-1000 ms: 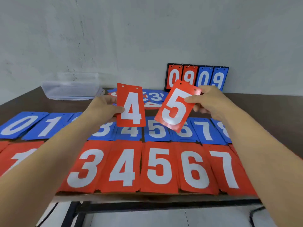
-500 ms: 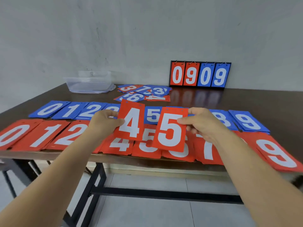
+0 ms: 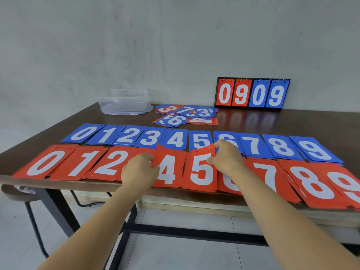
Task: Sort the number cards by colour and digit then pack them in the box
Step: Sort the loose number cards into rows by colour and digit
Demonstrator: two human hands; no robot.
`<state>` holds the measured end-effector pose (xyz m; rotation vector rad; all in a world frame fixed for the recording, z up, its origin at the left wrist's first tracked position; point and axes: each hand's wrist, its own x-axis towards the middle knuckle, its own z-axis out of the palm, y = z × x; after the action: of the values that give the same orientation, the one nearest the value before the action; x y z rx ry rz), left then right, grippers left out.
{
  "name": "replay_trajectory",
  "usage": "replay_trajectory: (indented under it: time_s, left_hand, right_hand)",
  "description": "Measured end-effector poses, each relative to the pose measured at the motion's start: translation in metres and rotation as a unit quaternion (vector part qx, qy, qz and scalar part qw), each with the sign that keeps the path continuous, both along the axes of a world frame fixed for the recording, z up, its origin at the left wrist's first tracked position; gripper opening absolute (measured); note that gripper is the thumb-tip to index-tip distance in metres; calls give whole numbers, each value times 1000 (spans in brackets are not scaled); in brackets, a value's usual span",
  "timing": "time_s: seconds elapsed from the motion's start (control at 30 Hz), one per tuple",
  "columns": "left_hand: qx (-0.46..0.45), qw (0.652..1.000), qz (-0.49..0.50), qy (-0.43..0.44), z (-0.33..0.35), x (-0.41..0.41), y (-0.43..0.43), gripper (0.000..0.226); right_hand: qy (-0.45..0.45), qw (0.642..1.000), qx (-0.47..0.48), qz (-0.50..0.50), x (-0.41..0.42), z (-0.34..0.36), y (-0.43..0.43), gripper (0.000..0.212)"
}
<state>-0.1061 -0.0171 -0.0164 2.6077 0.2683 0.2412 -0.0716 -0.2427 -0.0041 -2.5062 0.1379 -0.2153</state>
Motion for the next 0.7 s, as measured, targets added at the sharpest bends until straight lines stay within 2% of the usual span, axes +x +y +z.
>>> replay_trajectory:
  time_s: [0.13,0.2,0.3,0.47,0.7]
  left_hand:
    - [87,996,3,-18,-6,-1,-1,20]
    - [100,995,0,-26,-7,-1,0,20]
    - [99,994,-21,-41,-7,-1,1,27]
    - [58,995,-61,-52,0,8,5,37]
    - [66,989,-108,-74,12,26,5,32]
  right_hand:
    - [1,998,-57,-21,-6,-6,5,39]
    - [8,997,-75,-32,-8,-4,6,44]
    - [19,994,-102,-44,-11,1,7,46]
    - [19,994,-86,-57,-9,6,11,34]
    - [-18,995,-48,-83,-3,16,19,20]
